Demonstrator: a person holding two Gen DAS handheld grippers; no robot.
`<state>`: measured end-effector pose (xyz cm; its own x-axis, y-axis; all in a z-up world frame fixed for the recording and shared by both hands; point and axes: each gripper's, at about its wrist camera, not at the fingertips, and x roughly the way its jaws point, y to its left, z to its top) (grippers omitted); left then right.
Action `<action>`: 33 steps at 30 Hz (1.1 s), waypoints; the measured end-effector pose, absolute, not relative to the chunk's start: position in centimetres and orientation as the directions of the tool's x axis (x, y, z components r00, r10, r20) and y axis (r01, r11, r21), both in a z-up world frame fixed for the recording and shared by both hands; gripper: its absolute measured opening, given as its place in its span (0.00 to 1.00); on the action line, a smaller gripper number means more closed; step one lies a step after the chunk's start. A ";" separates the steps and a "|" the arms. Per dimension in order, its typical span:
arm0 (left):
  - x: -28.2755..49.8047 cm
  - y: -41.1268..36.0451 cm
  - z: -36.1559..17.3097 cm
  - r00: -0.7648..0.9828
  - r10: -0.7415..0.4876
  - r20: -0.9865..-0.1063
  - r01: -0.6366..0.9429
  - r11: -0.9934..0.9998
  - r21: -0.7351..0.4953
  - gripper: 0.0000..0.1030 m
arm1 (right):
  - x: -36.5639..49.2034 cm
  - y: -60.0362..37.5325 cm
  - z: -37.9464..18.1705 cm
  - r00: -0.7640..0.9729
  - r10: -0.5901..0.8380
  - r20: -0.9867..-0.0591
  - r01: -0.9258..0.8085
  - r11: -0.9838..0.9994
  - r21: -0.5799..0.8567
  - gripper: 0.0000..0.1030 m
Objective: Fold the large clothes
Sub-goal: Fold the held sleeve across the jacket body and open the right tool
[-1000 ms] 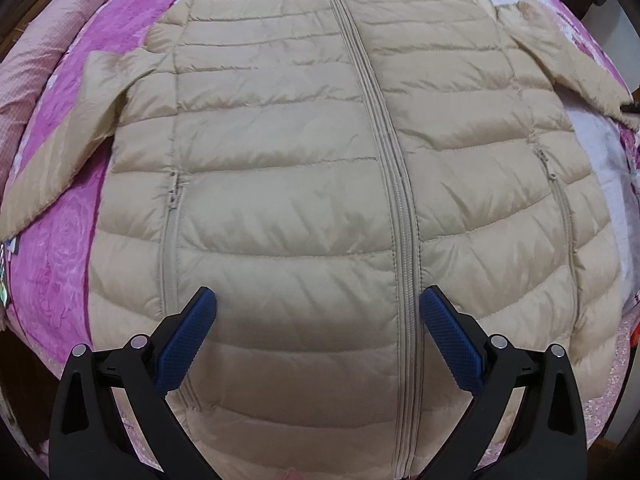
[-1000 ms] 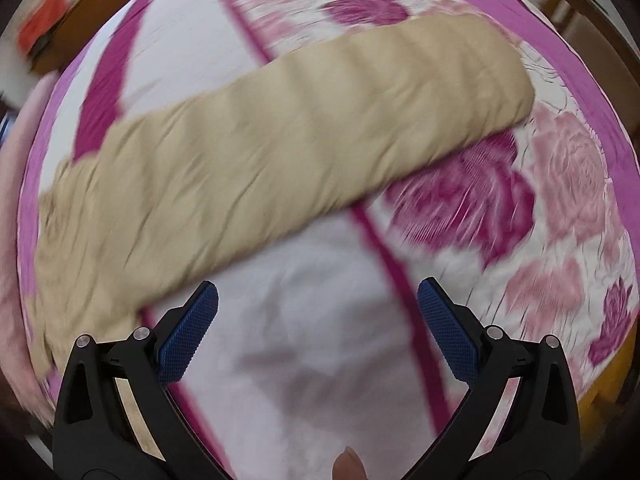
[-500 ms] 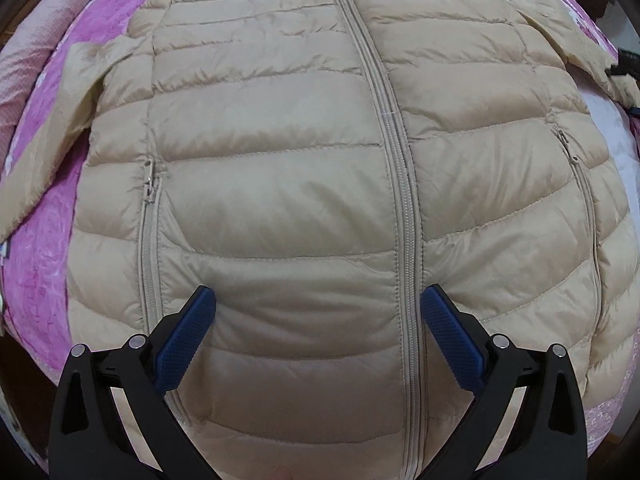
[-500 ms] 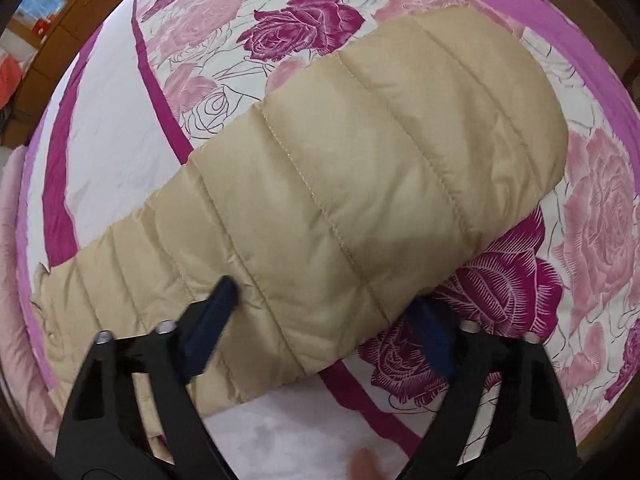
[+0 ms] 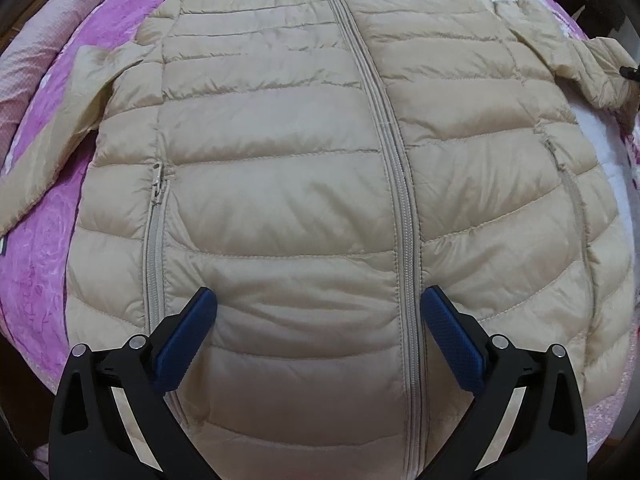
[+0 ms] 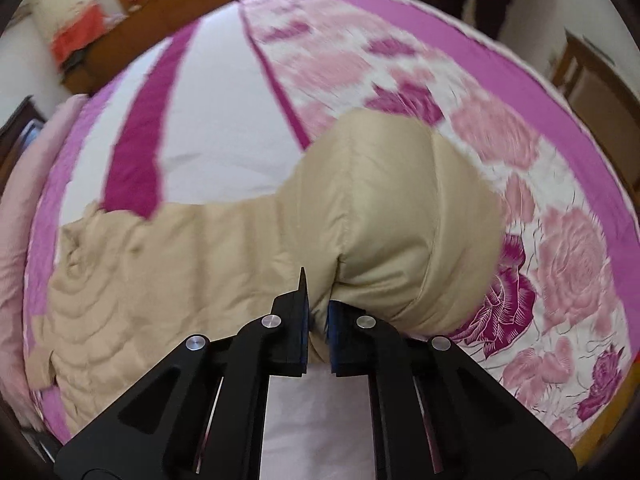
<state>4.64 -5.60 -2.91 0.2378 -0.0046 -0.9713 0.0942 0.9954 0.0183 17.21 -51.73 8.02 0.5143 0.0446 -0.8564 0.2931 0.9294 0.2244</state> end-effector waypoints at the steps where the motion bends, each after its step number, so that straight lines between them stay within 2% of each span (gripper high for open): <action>1: 4.5 -5.3 -2.7 0.234 -0.017 -0.972 0.087 0.996 0.004 0.95 | 16.8 -51.1 8.7 0.521 0.047 -0.852 0.279 0.934 0.223 0.08; 11: 1.8 -0.8 0.6 0.272 0.009 -0.962 0.043 0.999 0.022 0.95 | 16.1 -37.8 13.2 0.543 0.099 -0.834 0.003 0.993 0.120 0.08; 19: 0.8 2.7 1.3 0.292 0.059 -0.955 -0.006 0.998 0.060 0.95 | 16.2 -29.7 14.2 0.528 0.186 -0.829 -0.160 0.980 0.118 0.08; 26: 1.0 3.6 1.2 0.297 0.069 -0.952 -0.015 0.998 0.067 0.95 | 17.0 -23.5 12.7 0.472 0.235 -0.850 -0.246 0.961 0.129 0.08; 33: 2.4 5.4 0.3 0.295 0.052 -0.954 -0.036 0.998 0.043 0.95 | 18.5 -17.8 8.6 0.379 0.280 -0.882 -0.297 0.940 0.171 0.08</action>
<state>2.44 5.39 0.27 0.2952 0.0522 -0.9540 -0.0364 0.9984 0.0433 18.50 -17.77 8.63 0.3794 0.2801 -0.8818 -0.2965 0.9396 0.1709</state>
